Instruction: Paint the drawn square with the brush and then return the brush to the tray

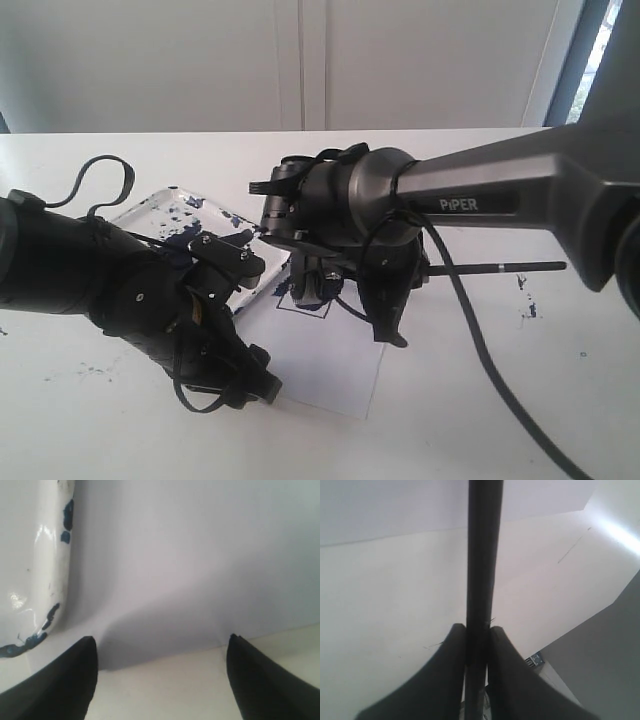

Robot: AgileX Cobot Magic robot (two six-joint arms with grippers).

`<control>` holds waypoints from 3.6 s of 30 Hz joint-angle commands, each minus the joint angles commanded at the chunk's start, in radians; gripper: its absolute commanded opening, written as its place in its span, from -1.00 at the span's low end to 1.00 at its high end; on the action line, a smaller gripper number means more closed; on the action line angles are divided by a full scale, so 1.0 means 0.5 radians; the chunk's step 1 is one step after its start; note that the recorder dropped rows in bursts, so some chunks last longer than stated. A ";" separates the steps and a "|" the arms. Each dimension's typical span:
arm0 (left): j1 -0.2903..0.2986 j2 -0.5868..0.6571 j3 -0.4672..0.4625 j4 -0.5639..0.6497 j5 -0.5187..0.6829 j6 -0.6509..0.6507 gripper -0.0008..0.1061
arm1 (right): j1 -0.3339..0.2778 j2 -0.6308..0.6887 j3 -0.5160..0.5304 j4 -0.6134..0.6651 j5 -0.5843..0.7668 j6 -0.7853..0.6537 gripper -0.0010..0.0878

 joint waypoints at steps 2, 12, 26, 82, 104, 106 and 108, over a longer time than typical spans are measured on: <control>0.000 0.000 0.000 0.000 0.000 0.000 0.42 | 0.000 0.000 0.000 -0.021 0.000 0.011 -0.98; 0.000 0.000 0.000 0.000 0.000 0.000 0.42 | 0.000 0.000 0.000 0.051 0.000 0.028 -0.98; 0.000 0.000 0.000 0.000 0.000 -0.007 0.42 | 0.061 -0.048 0.000 0.196 0.000 -0.081 -0.98; 0.000 0.000 0.000 0.000 0.031 -0.037 0.42 | 0.058 -0.167 0.165 0.372 0.000 -0.126 -0.98; 0.000 0.000 0.000 0.000 0.031 -0.037 0.42 | 0.058 -0.001 0.160 -0.101 0.000 0.193 -0.98; 0.000 0.000 0.000 0.000 0.031 -0.037 0.42 | 0.058 -0.001 0.155 -0.110 0.000 0.193 -0.98; 0.000 0.000 0.000 0.000 0.031 -0.037 0.42 | 0.058 -0.001 0.156 -0.111 0.000 0.193 -0.98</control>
